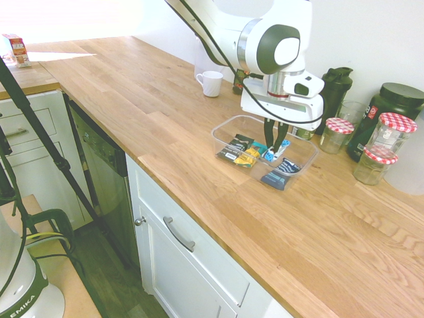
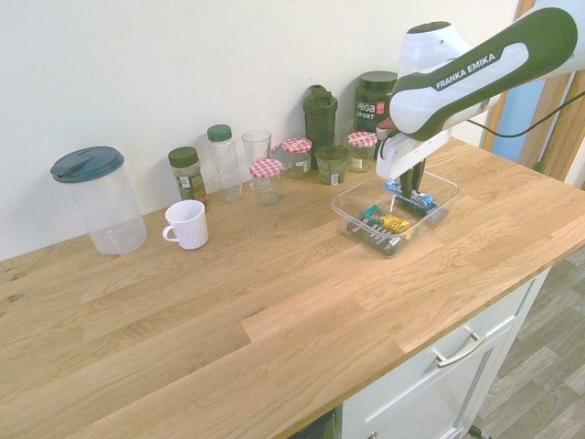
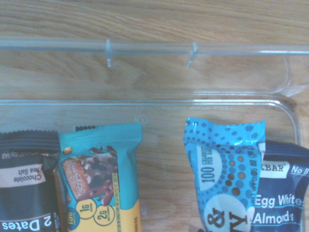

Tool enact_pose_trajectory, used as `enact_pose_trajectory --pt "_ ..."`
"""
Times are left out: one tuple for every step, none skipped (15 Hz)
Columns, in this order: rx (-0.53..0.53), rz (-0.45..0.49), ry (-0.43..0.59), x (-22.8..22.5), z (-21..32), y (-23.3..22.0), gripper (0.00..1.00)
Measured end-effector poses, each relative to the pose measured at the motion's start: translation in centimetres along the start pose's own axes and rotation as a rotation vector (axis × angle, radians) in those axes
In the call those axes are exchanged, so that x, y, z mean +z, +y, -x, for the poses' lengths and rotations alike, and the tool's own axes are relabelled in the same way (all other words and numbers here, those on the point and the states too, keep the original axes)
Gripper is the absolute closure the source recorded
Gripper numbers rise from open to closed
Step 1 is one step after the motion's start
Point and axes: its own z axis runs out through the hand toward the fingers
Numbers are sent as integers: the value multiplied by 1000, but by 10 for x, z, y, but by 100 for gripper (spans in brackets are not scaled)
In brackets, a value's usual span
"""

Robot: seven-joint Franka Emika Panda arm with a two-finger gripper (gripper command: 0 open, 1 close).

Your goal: Put the protein bar into the container

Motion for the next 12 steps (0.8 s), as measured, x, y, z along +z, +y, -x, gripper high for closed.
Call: enact_pose_trajectory --pt "1 3 -3 2 -1 0 0" --pt "2 5 -4 5 -2 0 0" --pt "2 7 -6 7 -4 -1 0" --pt "2 11 -9 10 -5 -2 0" --pt "2 15 -13 14 -7 -3 0" --pt "1 20 -16 19 -8 -3 0" --pt "0 24 -19 22 -9 -4 0" --pt "-1 27 -20 24 -10 -5 0" --pt "-3 28 -19 24 -10 -6 0" --pt "-4 27 -18 23 -10 -6 0" --pt "-3 25 -15 22 -11 -7 0" --pt "-2 21 -8 18 -12 -6 0"
